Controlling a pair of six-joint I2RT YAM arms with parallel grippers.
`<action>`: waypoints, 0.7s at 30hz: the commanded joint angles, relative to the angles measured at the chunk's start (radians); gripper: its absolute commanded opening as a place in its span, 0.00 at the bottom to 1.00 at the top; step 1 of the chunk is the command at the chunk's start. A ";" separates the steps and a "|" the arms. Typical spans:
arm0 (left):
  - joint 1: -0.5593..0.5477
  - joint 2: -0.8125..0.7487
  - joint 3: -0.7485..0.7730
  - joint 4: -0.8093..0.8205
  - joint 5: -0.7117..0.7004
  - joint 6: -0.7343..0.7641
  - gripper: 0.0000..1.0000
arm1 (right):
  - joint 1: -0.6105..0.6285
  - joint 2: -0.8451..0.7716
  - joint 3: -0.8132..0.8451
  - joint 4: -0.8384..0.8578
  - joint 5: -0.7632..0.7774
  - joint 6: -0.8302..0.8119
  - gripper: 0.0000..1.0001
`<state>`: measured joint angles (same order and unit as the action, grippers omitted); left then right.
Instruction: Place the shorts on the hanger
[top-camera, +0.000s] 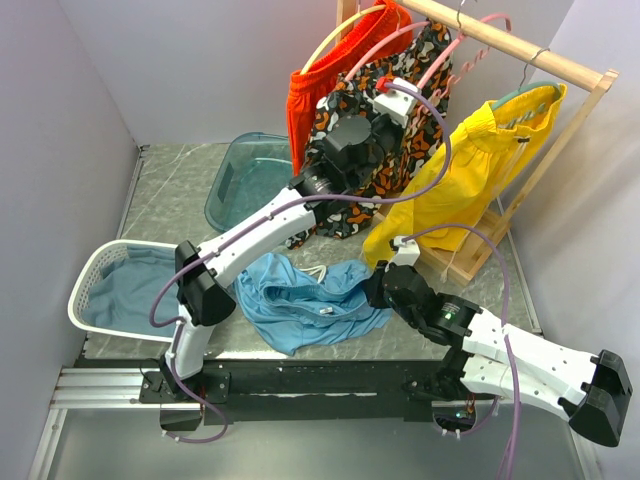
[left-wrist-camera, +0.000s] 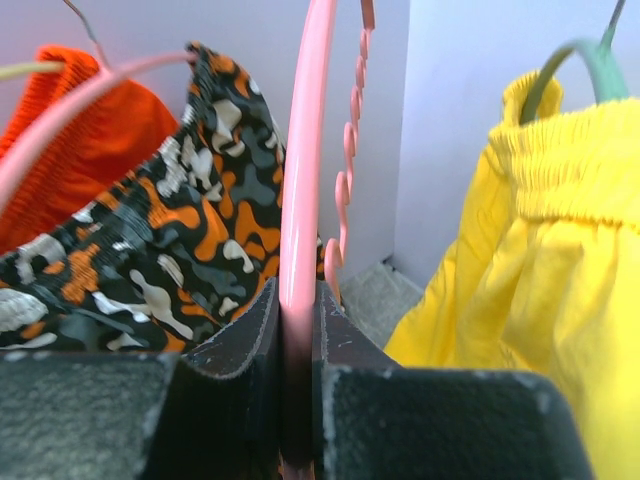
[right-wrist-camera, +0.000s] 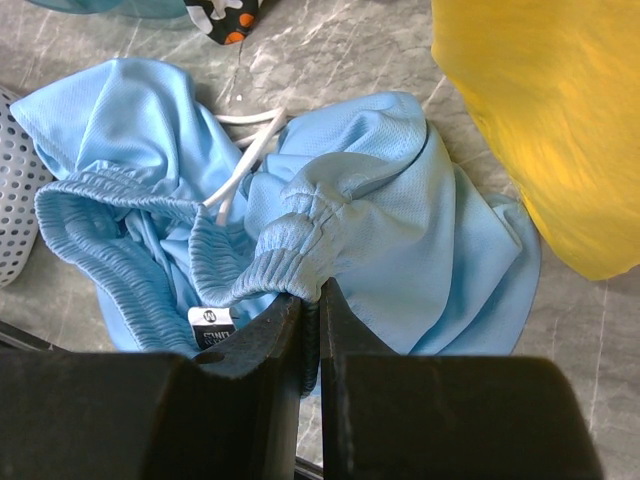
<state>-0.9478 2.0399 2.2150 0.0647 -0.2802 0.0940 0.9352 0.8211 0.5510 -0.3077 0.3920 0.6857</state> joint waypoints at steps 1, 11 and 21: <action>-0.002 -0.078 0.025 0.115 -0.019 0.019 0.01 | -0.004 -0.014 0.021 0.009 0.030 -0.011 0.00; -0.002 -0.207 -0.147 0.144 -0.016 0.032 0.01 | -0.006 -0.020 0.033 -0.001 0.038 -0.020 0.00; 0.003 -0.325 -0.288 0.127 -0.034 0.036 0.01 | -0.007 0.004 0.061 -0.002 0.047 -0.026 0.00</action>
<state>-0.9478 1.8118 1.9450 0.0963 -0.2966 0.1204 0.9352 0.8219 0.5575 -0.3206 0.4042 0.6712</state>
